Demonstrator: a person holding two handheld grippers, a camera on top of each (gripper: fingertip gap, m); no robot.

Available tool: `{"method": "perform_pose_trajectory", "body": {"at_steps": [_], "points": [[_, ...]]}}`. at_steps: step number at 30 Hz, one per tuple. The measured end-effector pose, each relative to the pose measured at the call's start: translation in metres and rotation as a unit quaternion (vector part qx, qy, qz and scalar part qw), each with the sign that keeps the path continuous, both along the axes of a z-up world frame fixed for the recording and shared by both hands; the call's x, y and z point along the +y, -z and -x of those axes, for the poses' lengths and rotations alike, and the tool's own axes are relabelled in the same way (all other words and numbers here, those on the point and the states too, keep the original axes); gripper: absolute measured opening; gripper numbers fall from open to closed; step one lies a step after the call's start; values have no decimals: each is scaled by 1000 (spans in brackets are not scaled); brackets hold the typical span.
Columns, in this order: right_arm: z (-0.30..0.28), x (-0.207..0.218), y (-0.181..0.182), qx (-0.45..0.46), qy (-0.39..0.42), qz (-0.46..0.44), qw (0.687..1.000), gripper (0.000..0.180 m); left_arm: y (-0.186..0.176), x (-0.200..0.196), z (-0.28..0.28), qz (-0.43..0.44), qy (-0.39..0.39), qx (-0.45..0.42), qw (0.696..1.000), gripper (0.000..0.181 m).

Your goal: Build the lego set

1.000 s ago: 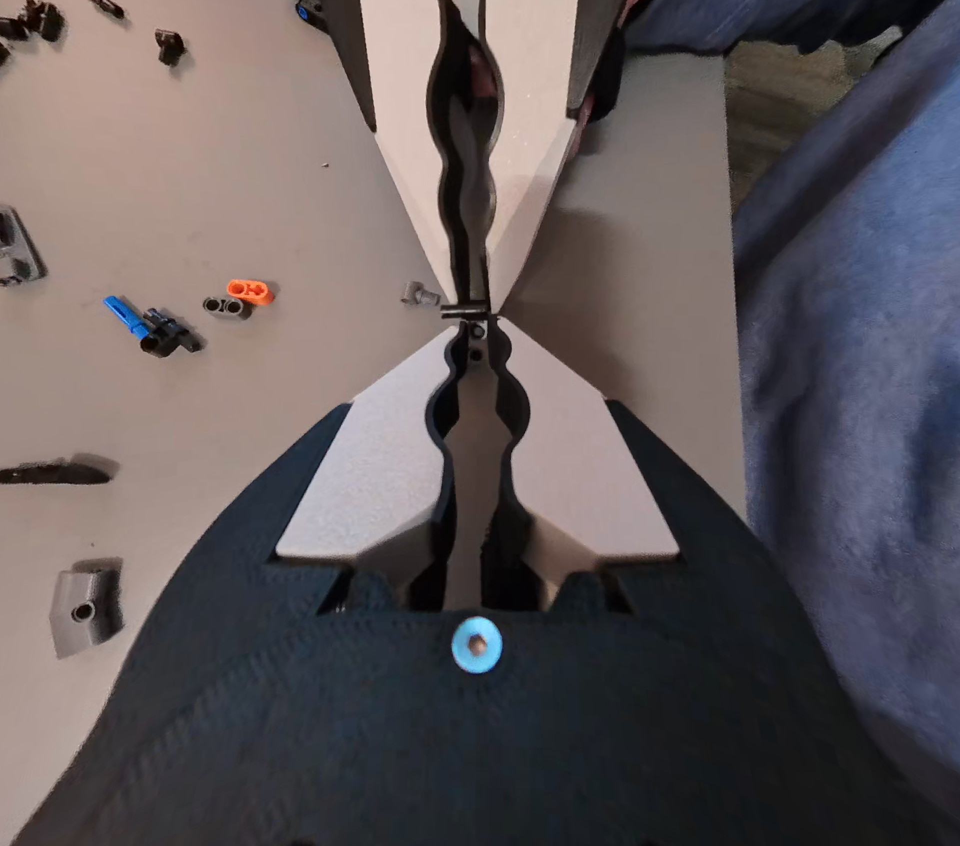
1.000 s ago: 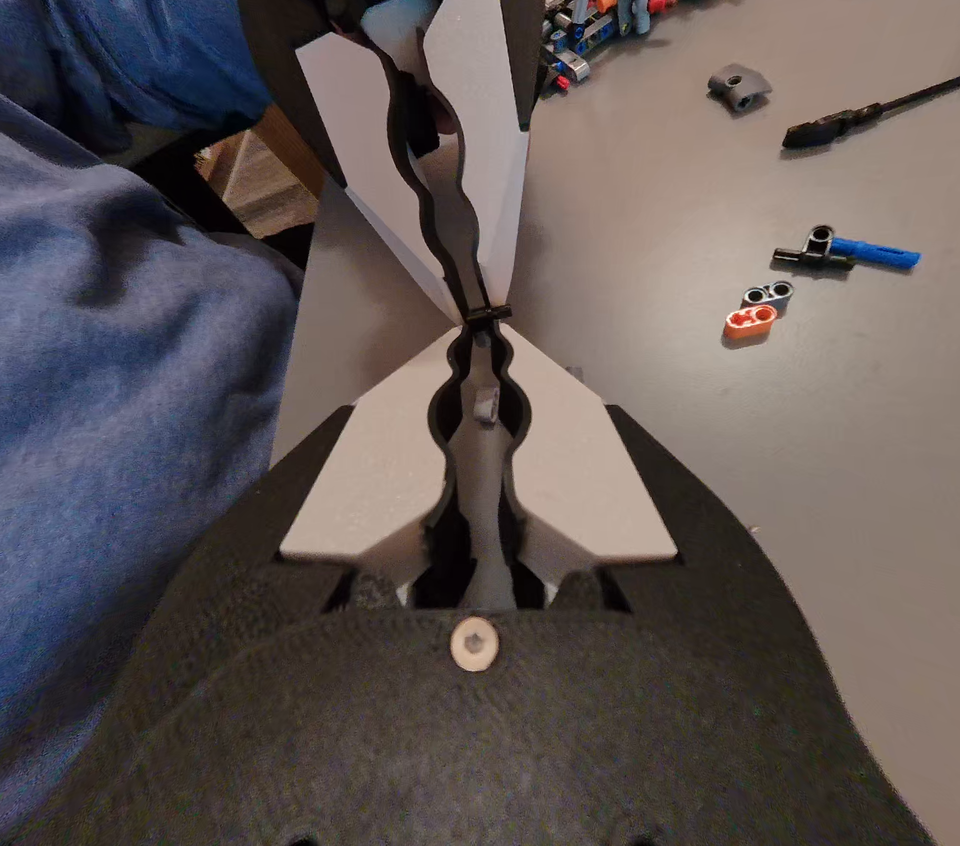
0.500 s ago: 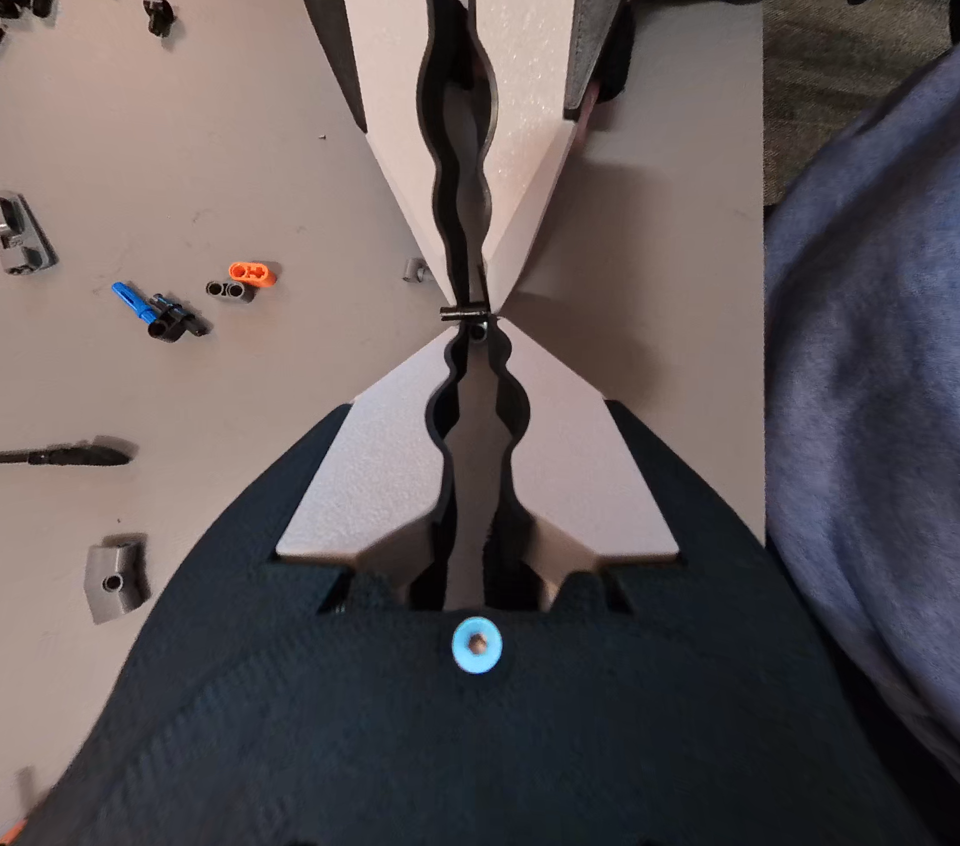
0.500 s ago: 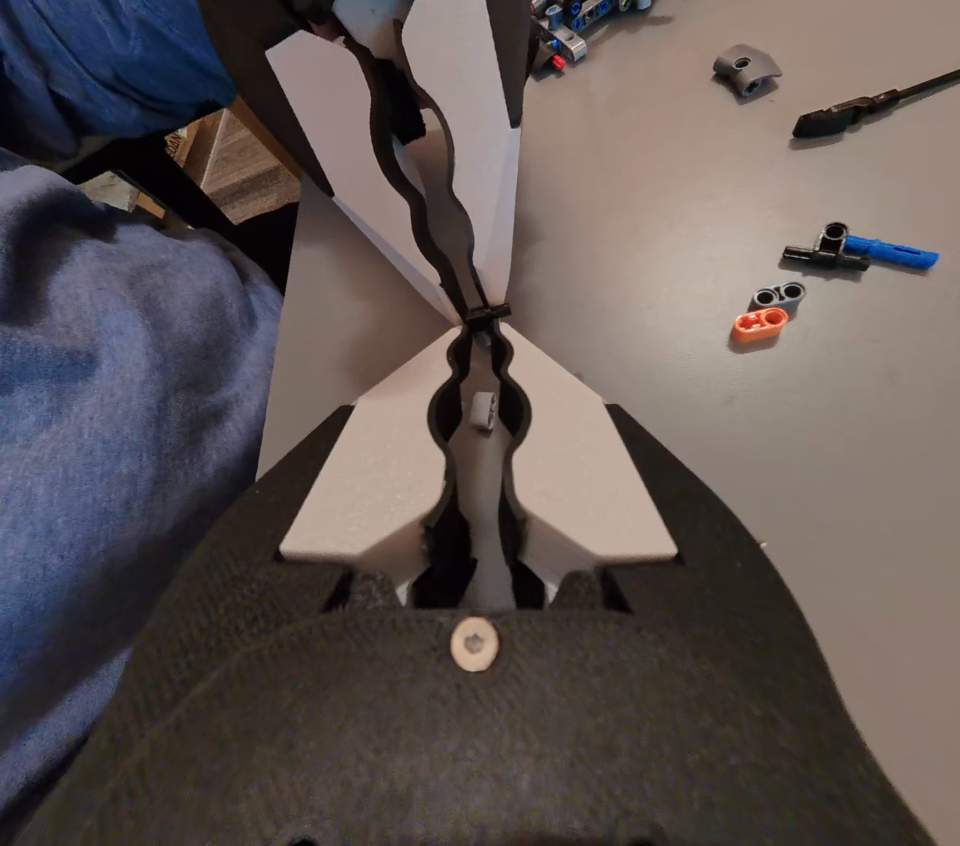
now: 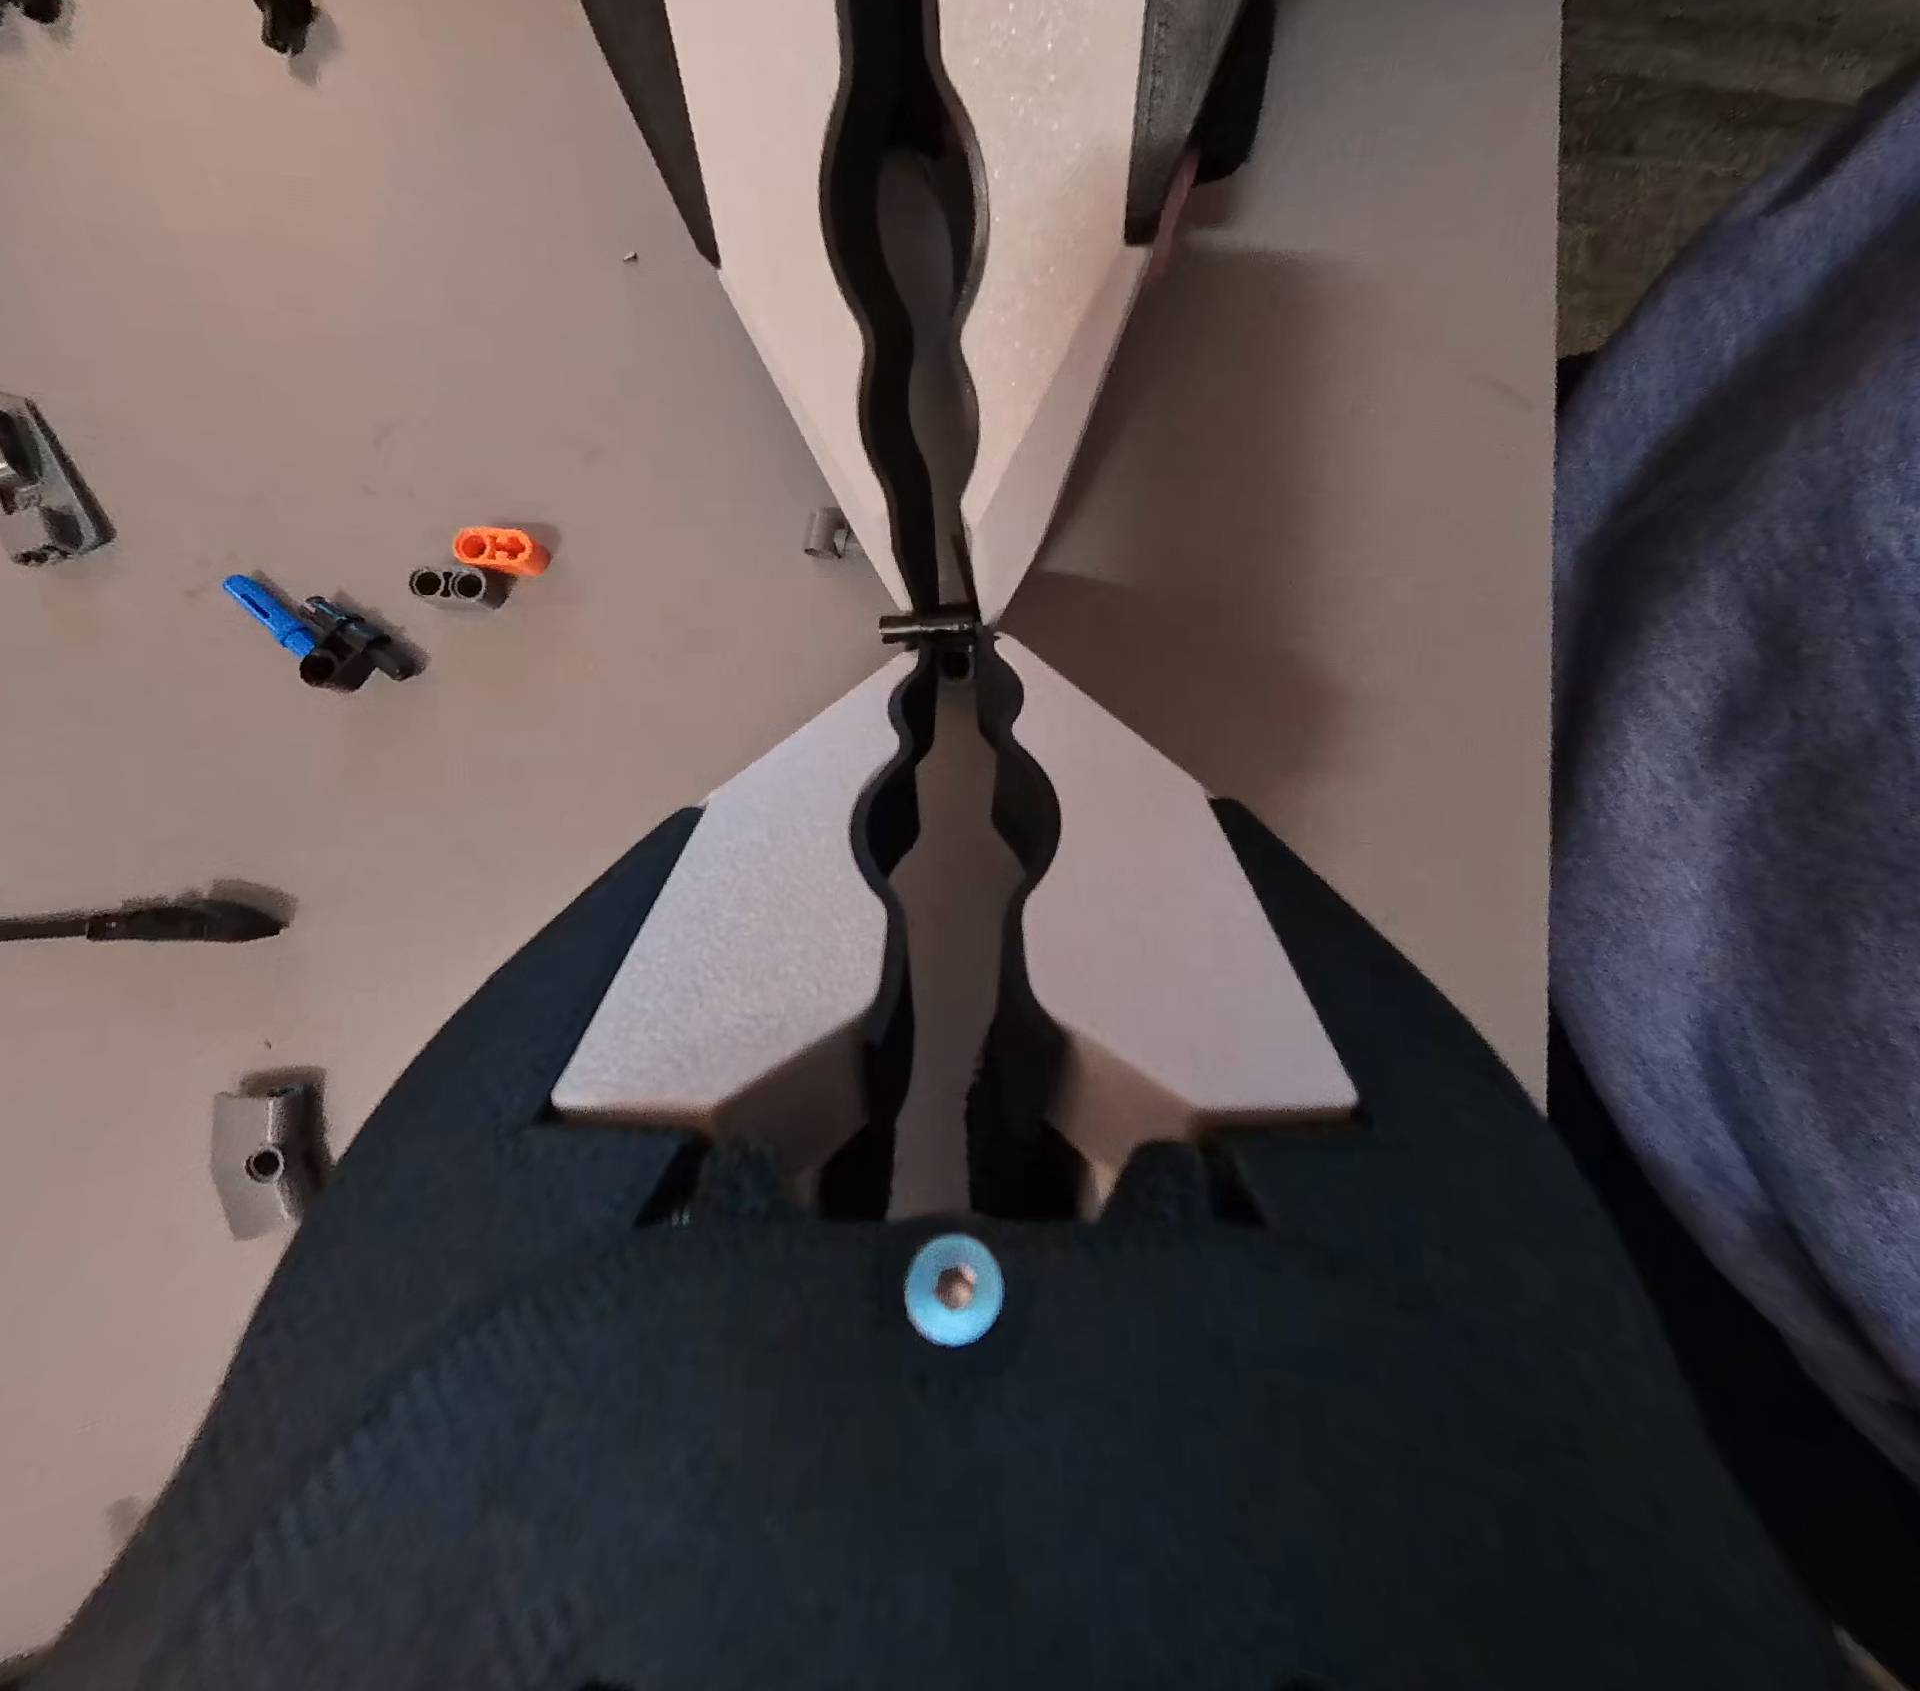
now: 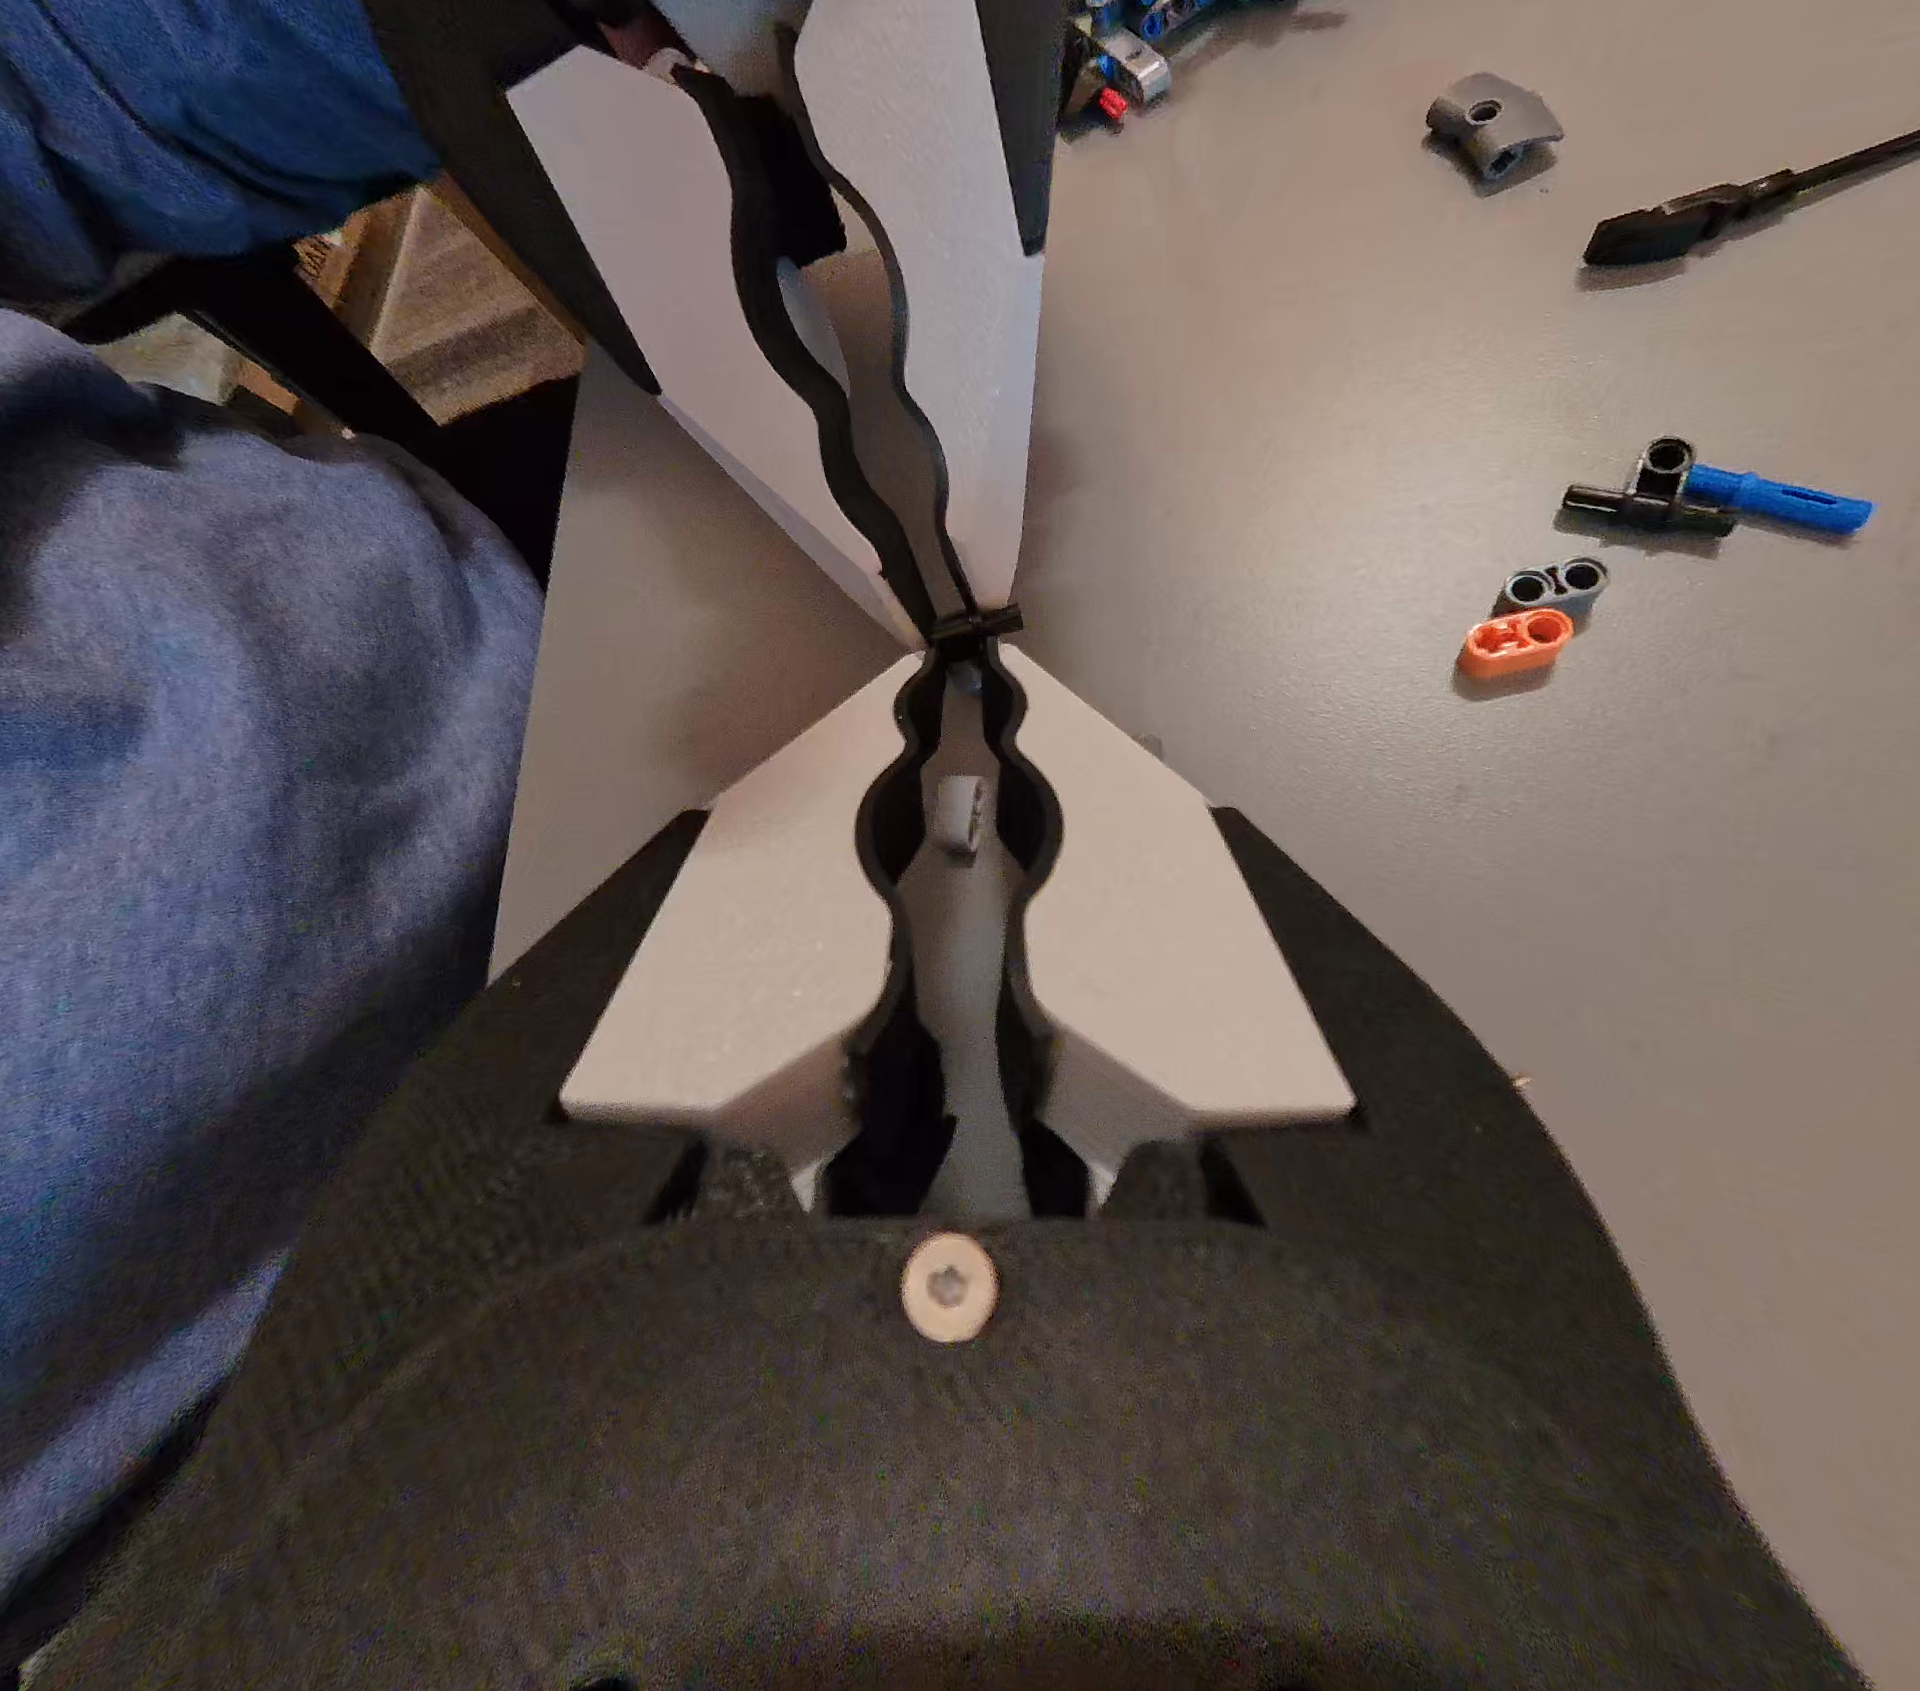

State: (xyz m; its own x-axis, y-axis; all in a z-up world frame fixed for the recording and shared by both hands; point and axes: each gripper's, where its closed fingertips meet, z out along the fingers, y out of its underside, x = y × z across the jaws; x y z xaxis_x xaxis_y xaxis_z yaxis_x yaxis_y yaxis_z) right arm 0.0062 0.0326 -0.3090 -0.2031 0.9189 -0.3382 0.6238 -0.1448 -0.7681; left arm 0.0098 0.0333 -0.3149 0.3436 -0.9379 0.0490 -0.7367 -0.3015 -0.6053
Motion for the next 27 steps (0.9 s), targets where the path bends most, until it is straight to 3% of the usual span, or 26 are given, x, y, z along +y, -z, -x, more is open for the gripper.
{"method": "perform_pose_trajectory", "body": {"at_steps": [27], "points": [[-3, 0, 2, 7, -6, -70, 997, 3, 1, -1, -4, -42, -14, -27, 999, 5]]}}
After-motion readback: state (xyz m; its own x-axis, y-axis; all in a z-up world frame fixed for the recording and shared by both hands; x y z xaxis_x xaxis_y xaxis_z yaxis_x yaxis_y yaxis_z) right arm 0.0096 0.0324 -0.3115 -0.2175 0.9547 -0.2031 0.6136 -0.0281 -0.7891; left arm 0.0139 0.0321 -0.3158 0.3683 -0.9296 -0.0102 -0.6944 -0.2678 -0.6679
